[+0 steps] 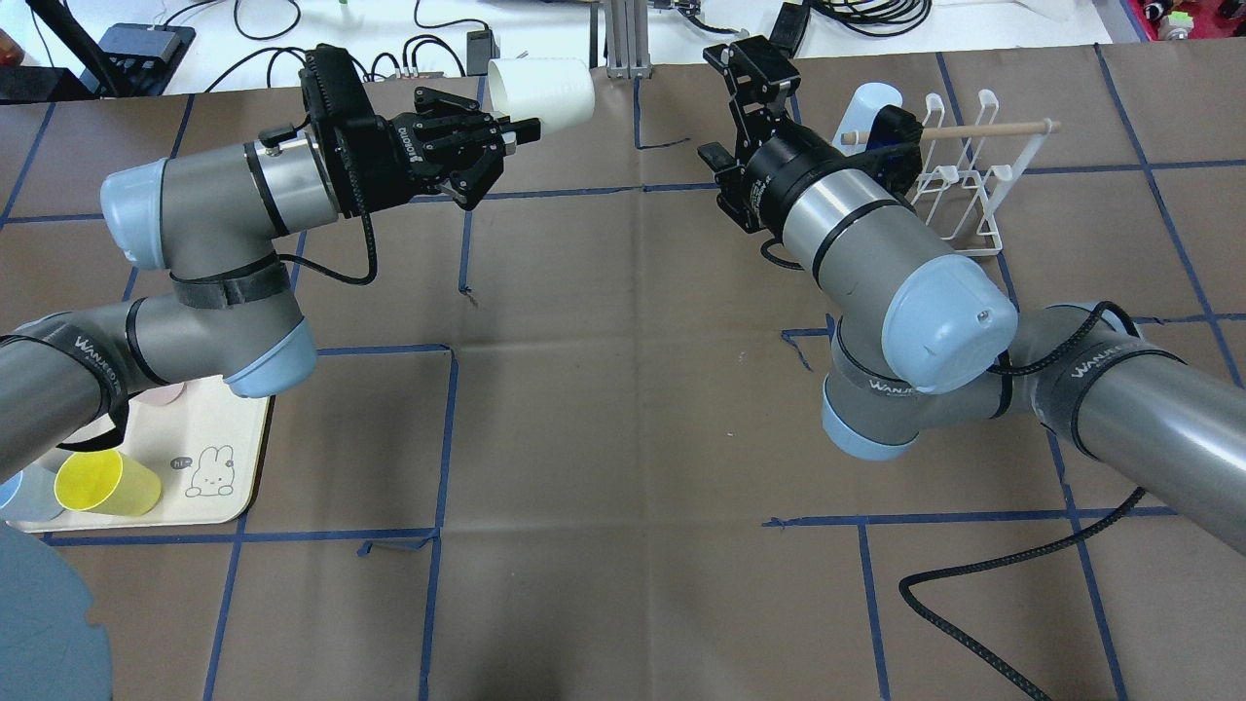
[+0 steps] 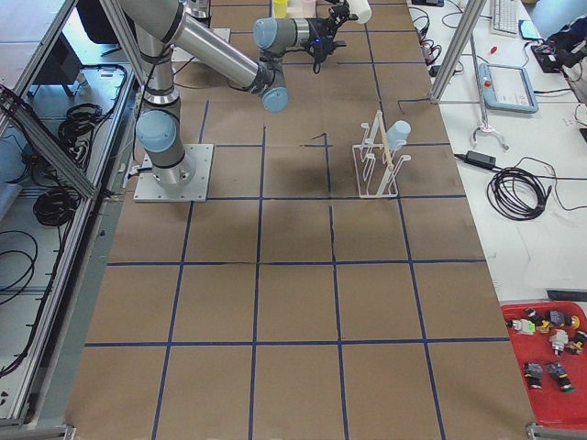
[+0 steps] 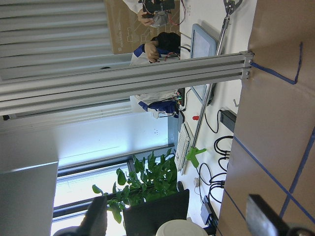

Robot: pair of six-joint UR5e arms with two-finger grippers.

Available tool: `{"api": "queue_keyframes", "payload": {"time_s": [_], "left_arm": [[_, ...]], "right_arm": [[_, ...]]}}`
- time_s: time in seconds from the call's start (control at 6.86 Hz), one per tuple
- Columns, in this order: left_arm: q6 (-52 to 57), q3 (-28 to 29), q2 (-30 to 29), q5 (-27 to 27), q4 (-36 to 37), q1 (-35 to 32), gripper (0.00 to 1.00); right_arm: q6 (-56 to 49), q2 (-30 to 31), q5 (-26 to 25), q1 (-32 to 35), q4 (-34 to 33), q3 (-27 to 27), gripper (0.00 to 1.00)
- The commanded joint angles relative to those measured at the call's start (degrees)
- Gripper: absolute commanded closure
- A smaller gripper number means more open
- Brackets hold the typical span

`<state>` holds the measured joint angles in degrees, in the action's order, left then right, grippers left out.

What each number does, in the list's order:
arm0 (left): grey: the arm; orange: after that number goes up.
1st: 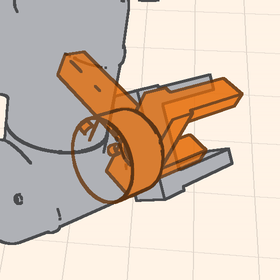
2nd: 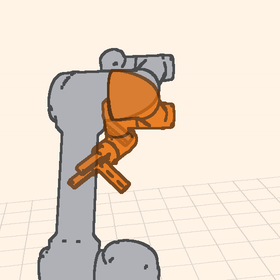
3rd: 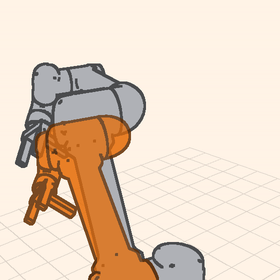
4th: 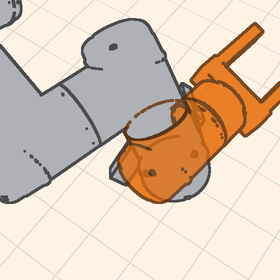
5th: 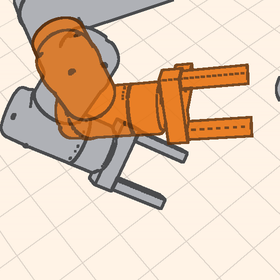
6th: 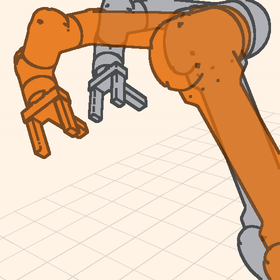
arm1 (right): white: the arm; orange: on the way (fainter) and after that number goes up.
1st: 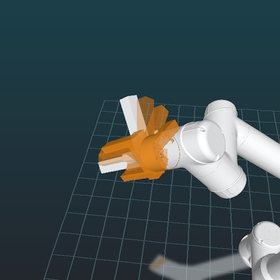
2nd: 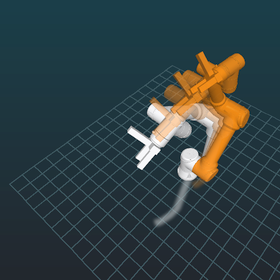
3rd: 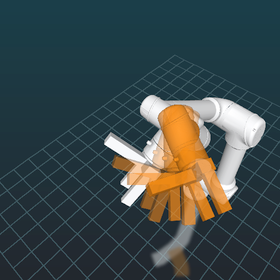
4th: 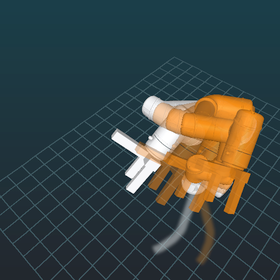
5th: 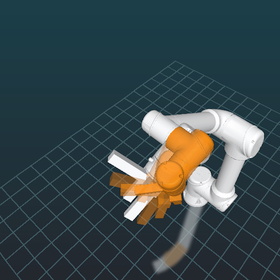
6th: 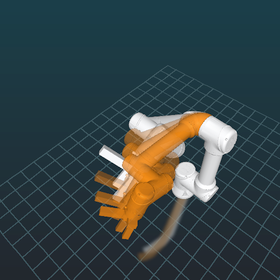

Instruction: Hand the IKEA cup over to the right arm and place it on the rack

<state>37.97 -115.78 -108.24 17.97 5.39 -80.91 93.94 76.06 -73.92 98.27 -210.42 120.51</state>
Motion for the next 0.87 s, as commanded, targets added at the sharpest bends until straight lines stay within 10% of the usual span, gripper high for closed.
{"api": "queue_keyframes", "payload": {"time_s": [0.0,0.73], "left_arm": [[-0.4,-3.6,0.6,-0.2,3.7,-0.8,0.99],[-1.2,-3.6,0.5,-0.3,3.8,-0.8,0.97]], "right_arm": [[-0.3,-0.8,0.1,0.3,0.2,-1.1,0.0],[0.5,-5.6,0.0,3.2,1.3,-4.8,0.0]]}}
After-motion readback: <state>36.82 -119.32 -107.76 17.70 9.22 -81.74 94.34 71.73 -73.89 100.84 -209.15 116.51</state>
